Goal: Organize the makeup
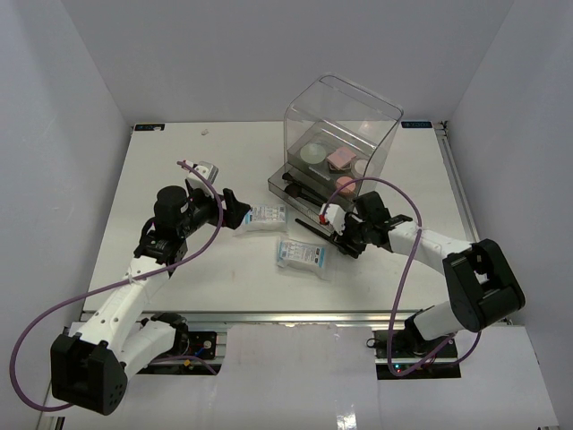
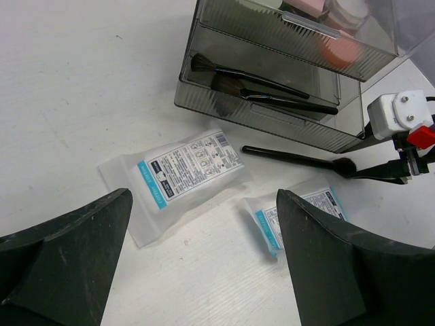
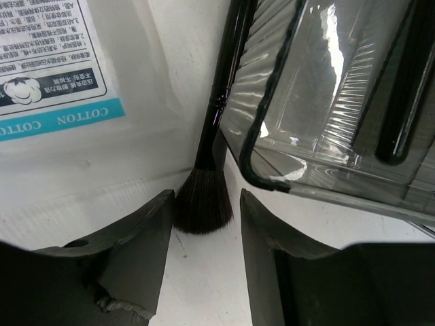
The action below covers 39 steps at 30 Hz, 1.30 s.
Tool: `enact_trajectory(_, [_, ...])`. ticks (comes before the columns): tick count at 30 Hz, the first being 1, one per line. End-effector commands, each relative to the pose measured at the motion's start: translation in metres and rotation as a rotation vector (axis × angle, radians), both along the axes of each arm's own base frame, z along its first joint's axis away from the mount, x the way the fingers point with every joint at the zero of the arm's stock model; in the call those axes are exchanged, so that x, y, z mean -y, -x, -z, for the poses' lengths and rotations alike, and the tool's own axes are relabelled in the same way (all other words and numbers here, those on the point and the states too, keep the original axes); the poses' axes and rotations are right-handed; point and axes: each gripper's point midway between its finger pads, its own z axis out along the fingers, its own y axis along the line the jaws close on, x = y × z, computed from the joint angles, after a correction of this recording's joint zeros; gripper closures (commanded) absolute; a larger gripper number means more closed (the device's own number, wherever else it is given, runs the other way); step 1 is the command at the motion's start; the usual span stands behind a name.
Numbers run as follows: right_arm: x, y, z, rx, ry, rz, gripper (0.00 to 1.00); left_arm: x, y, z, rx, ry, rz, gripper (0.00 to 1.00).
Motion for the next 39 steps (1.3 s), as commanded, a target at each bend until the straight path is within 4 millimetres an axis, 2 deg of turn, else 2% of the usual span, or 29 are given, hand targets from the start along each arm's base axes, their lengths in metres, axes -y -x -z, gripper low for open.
enact_trajectory(1, [-0.01, -0.015, -0.004, 0.036, -0.014, -0.011, 0.52, -0.004, 0.001, 0.0, 0.012, -0.017, -0.015, 0.02])
enact_trajectory(11, [-0.007, -0.01, 0.007, 0.003, 0.013, -0.021, 0.69, -0.006, 0.001, -0.001, 0.017, -0.022, -0.024, 0.02])
enact_trajectory(15, [-0.005, -0.006, 0.009, -0.014, 0.027, -0.035, 0.86, -0.006, 0.001, 0.0, 0.015, -0.022, -0.024, 0.02])
enact_trajectory(18, [-0.005, -0.002, 0.001, -0.007, 0.02, -0.056, 0.92, -0.006, 0.001, 0.0, 0.013, -0.023, -0.023, 0.02])
enact_trajectory(25, [-0.002, 0.029, -0.041, 0.043, -0.005, -0.231, 0.92, -0.005, 0.001, 0.001, 0.012, -0.02, -0.018, 0.02])
enact_trajectory(29, [0.0, 0.054, -0.061, 0.061, -0.033, -0.333, 0.92, -0.005, 0.001, 0.001, 0.011, -0.019, -0.019, 0.02])
enact_trajectory(33, [-0.01, 0.075, -0.08, 0.058, -0.113, -0.426, 0.92, -0.005, 0.001, 0.0, 0.014, -0.017, -0.016, 0.02])
enact_trajectory(36, [-0.02, 0.079, -0.098, 0.074, -0.168, -0.455, 0.92, -0.004, 0.002, 0.001, 0.013, -0.017, -0.013, 0.02])
enact_trajectory(39, [-0.033, 0.056, -0.135, 0.155, -0.227, -0.381, 0.92, -0.003, 0.002, 0.001, 0.014, -0.015, -0.007, 0.02])
